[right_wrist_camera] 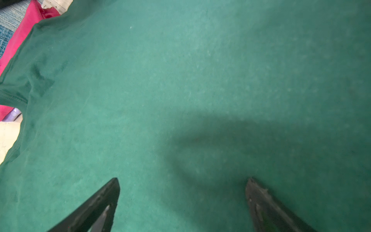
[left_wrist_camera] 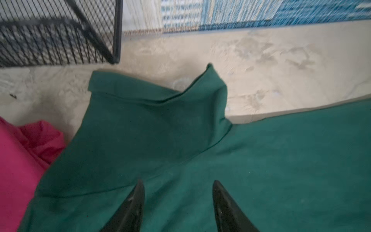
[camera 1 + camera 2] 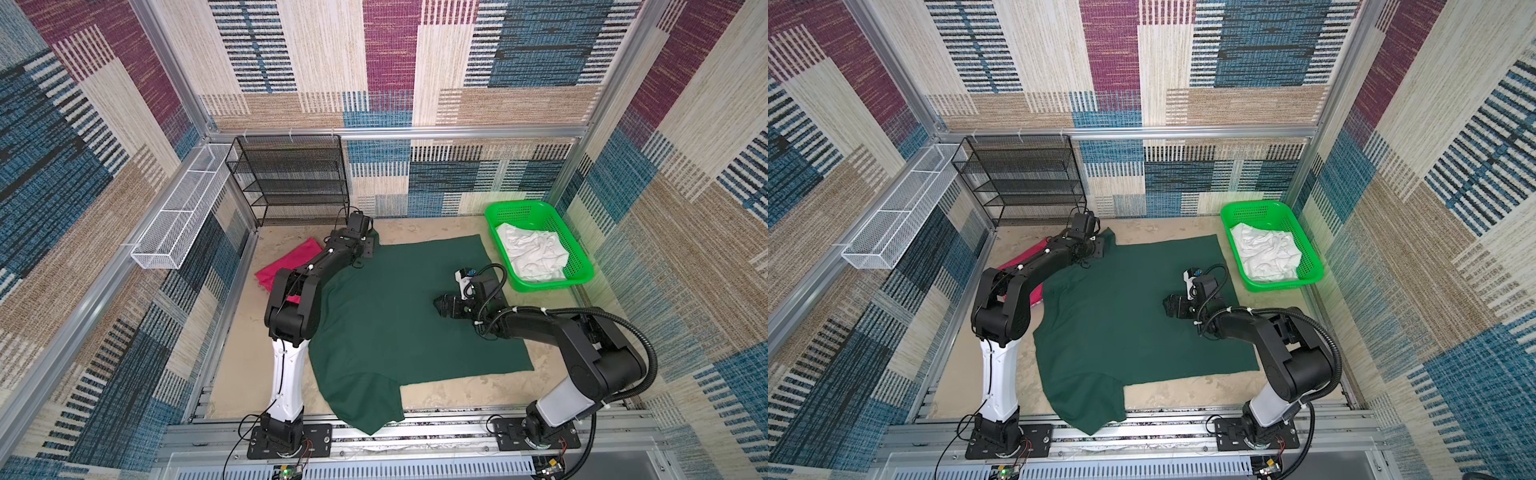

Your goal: Fold and stack the t-shirts

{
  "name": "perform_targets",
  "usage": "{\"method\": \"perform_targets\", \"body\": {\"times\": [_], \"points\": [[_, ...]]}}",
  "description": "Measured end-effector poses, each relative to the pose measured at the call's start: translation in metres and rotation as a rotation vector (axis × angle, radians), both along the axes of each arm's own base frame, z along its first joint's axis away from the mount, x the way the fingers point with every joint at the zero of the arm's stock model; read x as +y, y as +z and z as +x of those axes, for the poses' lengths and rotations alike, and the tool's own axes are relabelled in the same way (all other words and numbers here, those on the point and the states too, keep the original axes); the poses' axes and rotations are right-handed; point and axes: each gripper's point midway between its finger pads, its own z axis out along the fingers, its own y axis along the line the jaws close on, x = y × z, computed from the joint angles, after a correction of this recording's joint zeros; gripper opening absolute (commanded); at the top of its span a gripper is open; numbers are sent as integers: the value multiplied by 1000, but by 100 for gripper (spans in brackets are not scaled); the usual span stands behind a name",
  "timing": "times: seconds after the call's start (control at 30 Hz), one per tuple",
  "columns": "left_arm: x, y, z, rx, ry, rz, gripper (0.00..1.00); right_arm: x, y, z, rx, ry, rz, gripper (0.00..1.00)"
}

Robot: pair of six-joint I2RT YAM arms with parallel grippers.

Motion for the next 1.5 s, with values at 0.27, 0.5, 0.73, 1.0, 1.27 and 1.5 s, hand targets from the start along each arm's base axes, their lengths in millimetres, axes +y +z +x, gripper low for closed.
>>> {"method": "perform_targets", "body": {"times": [0.27,0.5,0.73,1.0,1.27,1.5], "points": [[7,-25,8,43,62,23,56,-13,1,-14,23,-49,-9,99],[-1,-35,40,34,77,20,57,-24,-2,-24,59,-119,-2,99],[-5,-31,55,47,87,9,57,-21,1,-17,69,-130,4,99],[12,-22,-110,286,26,19,57,-23,1,-14,119,-128,-43,99],[48,-62,-230,478,113,21,59,-18,-4,2,105,-113,-55,99],[31,-69,-176,431,131,-46,59,-12,-3,24,68,-106,-52,99]]}}
